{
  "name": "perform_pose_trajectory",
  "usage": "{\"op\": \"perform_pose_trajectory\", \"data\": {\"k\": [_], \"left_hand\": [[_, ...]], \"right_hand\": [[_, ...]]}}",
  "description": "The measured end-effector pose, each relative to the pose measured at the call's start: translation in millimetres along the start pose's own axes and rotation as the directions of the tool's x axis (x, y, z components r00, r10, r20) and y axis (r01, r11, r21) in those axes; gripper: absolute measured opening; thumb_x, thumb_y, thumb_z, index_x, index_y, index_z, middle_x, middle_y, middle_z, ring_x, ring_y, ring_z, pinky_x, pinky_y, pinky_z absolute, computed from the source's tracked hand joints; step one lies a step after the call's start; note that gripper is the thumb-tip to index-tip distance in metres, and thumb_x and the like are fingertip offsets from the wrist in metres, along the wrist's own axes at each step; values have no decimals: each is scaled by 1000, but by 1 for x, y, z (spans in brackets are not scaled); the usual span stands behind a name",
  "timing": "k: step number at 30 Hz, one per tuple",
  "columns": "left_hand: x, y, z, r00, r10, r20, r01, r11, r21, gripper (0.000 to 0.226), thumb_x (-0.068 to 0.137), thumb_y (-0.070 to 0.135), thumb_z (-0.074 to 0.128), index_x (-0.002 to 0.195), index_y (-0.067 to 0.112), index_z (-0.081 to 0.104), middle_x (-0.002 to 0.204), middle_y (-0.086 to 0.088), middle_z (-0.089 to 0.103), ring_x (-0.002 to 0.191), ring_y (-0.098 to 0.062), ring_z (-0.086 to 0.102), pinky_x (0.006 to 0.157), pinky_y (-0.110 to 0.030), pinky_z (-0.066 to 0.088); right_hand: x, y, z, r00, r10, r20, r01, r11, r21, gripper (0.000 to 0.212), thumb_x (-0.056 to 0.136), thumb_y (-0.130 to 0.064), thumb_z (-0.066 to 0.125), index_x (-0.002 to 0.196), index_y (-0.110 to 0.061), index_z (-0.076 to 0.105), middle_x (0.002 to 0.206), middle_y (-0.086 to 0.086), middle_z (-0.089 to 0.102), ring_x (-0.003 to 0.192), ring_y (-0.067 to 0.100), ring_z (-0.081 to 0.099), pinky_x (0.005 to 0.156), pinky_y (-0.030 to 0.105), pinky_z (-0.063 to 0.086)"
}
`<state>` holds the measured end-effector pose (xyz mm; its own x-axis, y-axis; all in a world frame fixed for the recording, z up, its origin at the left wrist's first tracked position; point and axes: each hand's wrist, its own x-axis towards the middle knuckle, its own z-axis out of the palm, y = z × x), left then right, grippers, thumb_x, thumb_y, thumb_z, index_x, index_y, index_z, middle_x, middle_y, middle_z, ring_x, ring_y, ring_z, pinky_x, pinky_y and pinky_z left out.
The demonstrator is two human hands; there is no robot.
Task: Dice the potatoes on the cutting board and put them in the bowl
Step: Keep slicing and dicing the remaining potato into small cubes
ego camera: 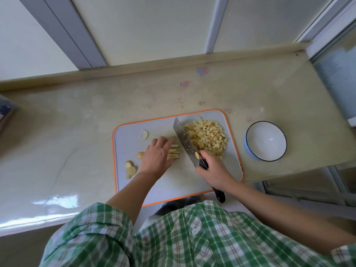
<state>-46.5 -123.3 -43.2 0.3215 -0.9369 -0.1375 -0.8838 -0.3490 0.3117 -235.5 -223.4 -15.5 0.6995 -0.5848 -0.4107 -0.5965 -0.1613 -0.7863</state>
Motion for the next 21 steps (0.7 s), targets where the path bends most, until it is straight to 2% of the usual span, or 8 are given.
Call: {"op": "perform_pose_trajectory", "data": {"k": [5,8,10,13,15,18,21], "left_hand": [[5,1,3,1000,20,2,-20,999,-35,38,72,15,74,108,4,66,97,-14,59,89,-35,54,73,-46,52],[0,4,9,999,-12,-32,10,998,-66,40,66,9,78,104,3,67,90,-13,59,80,-35,57,64,-43,54],[-4,7,11,998,-43,-56,38,996,-86,42,64,10,80,104,4,67,87,-12,58,78,-34,57,64,-41,53],[-6,10,12,993,-100,-66,92,989,-113,44,67,15,80,108,6,65,89,-12,56,82,-33,55,67,-41,52],[-8,10,12,988,-134,-77,122,982,-141,50,67,20,80,112,9,64,93,-12,55,83,-32,53,67,-41,51],[-13,7,10,982,-160,-97,140,973,-183,55,71,25,79,122,13,61,98,-11,53,87,-31,52,69,-39,49],[-12,6,7,988,-133,-83,115,973,-200,47,78,24,76,123,13,62,103,-11,55,94,-30,52,78,-40,48]], "right_hand": [[1,1,5,1000,-14,3,14,1000,-1,9,85,-15,54,91,-9,50,59,1,39,50,15,36,49,35,32],[0,0,11,999,-51,9,51,998,-33,13,86,-13,54,80,-11,42,57,1,35,50,15,32,51,36,25],[1,0,16,997,-74,21,76,993,-94,9,85,-13,54,86,-14,45,57,3,38,51,16,33,53,36,24],[4,0,21,997,-71,10,72,985,-154,23,85,-17,54,107,-15,51,59,3,45,53,18,40,53,34,28],[7,1,19,998,-60,-17,56,985,-161,26,86,-19,54,112,-14,52,58,-1,43,51,13,39,53,33,29],[9,-1,15,996,-86,-33,80,985,-151,10,85,-17,54,94,-15,48,57,8,41,50,15,36,52,34,26],[7,-3,17,995,-98,2,97,983,-156,17,86,-16,54,90,-23,39,57,1,38,51,13,35,53,32,26]]}}
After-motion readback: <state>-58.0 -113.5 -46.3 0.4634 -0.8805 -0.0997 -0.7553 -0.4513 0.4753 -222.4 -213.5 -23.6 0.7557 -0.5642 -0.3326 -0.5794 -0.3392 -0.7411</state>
